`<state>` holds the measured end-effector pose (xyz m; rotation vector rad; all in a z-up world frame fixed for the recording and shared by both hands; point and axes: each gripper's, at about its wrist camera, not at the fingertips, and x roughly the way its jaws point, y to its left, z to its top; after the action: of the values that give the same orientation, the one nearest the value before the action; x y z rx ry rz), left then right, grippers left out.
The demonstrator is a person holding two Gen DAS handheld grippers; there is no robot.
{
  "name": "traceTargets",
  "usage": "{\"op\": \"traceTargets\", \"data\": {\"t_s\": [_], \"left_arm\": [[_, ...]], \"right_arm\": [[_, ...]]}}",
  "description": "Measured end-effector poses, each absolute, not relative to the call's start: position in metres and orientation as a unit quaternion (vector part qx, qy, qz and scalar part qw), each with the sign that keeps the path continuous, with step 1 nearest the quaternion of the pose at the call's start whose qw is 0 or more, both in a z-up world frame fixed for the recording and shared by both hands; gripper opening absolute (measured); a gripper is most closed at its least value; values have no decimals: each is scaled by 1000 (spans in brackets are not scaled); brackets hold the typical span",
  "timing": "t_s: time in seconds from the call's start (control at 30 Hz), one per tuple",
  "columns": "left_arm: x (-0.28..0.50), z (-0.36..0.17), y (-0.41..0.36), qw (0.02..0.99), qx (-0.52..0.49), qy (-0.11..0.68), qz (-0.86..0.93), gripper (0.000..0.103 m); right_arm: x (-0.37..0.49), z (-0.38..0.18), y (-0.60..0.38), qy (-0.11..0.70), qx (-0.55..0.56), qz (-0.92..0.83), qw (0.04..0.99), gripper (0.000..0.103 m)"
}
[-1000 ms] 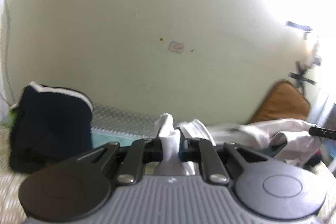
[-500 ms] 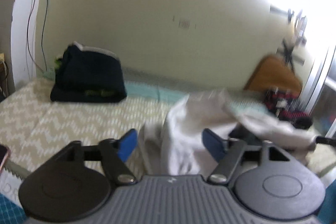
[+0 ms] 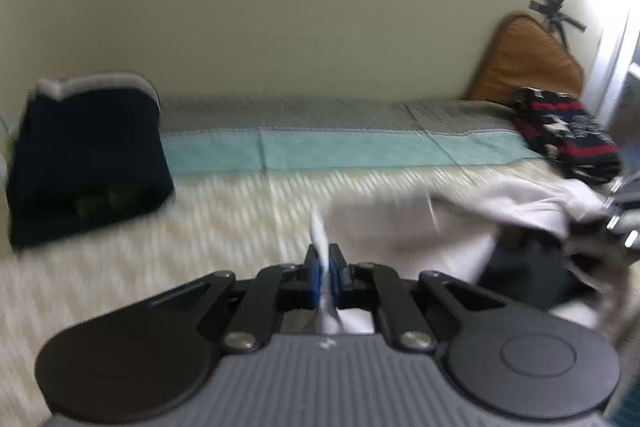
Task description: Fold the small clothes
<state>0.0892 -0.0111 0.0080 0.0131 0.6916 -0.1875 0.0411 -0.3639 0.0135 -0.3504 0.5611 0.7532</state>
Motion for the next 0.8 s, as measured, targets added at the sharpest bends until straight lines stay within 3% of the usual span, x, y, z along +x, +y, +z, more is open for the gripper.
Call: {"op": "traceTargets", "data": {"t_s": [0.2, 0.37, 0.47, 0.6, 0.7, 0.73, 0.77, 0.8], "left_arm": [[116, 84, -21, 985, 33, 166, -16, 5], [52, 80, -15, 989, 18, 129, -70, 5], [-5, 41, -14, 983, 43, 151, -97, 6], [-48, -16, -14, 961, 49, 249, -105, 10], [-69, -35, -11, 955, 37, 276, -101, 14], [-76, -32, -8, 956, 26, 273, -104, 21], [-84, -25, -3, 958, 15, 266, -103, 41], [-92, -14, 2, 963, 4, 252, -95, 51]], "right_arm": [[106, 88, -366, 172, -113, 265, 942, 5], [53, 84, -378, 135, -142, 332, 923, 5], [7, 47, -393, 157, -180, 372, 897, 5], [-26, -6, -403, 232, -207, 362, 879, 6], [-33, -18, -406, 253, -196, 349, 881, 7], [-34, -16, -408, 259, -187, 351, 880, 10], [-35, -13, -410, 271, -181, 355, 876, 12], [-38, -10, -413, 274, -177, 357, 875, 19]]}}
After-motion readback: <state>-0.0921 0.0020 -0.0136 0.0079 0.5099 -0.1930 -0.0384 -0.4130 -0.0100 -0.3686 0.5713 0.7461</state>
